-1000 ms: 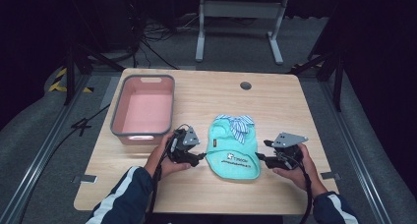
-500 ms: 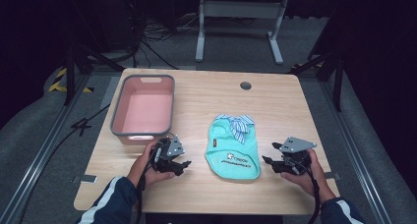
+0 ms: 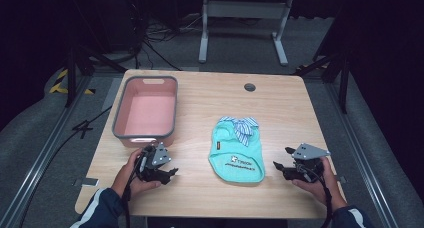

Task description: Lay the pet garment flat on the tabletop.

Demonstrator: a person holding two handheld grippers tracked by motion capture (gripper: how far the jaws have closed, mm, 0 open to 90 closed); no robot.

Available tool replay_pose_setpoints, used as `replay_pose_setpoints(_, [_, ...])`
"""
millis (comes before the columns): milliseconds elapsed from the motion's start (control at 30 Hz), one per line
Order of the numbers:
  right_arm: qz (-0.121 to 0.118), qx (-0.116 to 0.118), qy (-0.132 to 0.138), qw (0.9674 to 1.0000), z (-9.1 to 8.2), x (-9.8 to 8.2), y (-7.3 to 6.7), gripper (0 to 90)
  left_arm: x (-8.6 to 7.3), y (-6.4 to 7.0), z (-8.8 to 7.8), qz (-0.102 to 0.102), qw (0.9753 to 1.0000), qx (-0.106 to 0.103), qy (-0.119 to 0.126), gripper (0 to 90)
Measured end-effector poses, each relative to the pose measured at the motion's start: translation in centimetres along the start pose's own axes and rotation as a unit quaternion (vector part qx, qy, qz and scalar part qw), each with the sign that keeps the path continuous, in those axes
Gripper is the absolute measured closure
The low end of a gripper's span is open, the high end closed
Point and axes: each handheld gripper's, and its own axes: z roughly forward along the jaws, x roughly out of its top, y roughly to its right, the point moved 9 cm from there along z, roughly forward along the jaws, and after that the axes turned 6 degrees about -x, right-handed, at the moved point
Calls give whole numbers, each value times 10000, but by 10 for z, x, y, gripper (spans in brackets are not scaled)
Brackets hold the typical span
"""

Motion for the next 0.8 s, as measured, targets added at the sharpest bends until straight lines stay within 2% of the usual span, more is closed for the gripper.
replay_pose_setpoints(133, [71, -54, -64, 9999, -3, -9, 3, 330, -10, -2, -5, -58, 10000, -19, -26, 257])
replay_pose_setpoints(400, [70, -365, -145, 9992, -8, -27, 15, 326, -29, -10, -13, -239, 9997, 87, -67, 253])
replay_pose_setpoints(633, [225, -439, -194, 9986, -13, -40, 21, 323, -41, -15, -21, -369, 9992, 161, -61, 247])
replay_pose_setpoints(667, [283, -467, -231, 9982, -15, -46, 24, 320, -48, -18, -24, -483, 9986, 184, -75, 244])
replay_pose_setpoints(800, [481, -506, -238, 9973, -19, -55, 30, 318, -61, -24, -32, -611, 9977, 269, -92, 239])
